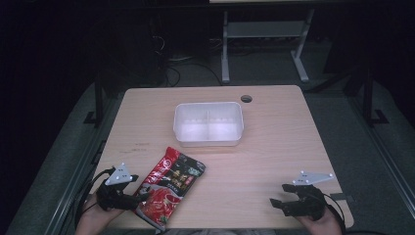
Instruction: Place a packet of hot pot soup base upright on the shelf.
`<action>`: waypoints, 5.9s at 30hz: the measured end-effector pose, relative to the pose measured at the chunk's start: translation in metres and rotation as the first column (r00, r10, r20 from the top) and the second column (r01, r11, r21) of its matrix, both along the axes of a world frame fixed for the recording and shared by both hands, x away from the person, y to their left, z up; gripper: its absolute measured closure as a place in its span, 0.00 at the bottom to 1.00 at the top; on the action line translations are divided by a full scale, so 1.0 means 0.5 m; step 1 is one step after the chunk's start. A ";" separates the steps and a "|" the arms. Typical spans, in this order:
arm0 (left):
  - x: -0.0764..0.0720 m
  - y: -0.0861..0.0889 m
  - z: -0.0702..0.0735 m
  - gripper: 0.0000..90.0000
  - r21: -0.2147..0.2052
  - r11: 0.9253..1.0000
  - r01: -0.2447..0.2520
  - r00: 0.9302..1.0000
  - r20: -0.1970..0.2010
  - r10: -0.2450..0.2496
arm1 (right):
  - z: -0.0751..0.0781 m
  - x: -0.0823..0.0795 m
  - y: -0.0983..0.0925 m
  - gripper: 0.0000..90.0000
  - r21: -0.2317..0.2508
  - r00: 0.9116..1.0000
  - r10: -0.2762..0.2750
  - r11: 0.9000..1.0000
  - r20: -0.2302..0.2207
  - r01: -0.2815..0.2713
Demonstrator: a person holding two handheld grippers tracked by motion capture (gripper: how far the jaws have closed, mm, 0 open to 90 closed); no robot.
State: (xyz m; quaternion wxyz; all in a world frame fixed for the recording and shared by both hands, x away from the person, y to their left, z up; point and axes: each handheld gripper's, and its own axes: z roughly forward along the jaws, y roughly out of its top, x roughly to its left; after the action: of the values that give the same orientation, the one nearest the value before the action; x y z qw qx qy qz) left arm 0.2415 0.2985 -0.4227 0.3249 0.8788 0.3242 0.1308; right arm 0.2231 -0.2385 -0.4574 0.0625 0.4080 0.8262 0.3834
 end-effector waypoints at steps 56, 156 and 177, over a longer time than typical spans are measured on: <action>0.021 -0.022 -0.007 0.55 0.003 0.997 0.082 0.994 -0.072 -0.081 | 0.052 0.283 0.425 0.62 -0.045 0.941 0.285 0.954 -0.183 -0.298; 0.076 -0.059 0.030 0.63 -0.222 0.946 0.237 0.960 -0.094 -0.263 | 0.192 0.199 0.435 0.81 0.143 0.882 0.470 0.877 -0.043 -0.460; 0.044 -0.055 0.012 0.32 -0.122 0.978 0.170 0.982 -0.060 -0.178 | 0.264 0.171 0.291 0.82 0.086 0.960 0.280 0.956 0.019 -0.281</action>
State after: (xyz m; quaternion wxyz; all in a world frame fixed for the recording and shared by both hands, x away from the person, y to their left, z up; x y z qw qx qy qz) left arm 0.2637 0.2709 -0.4167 0.3739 0.8875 0.2644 0.0516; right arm 0.3087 -0.0928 -0.3256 -0.0081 0.2878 0.8579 0.4256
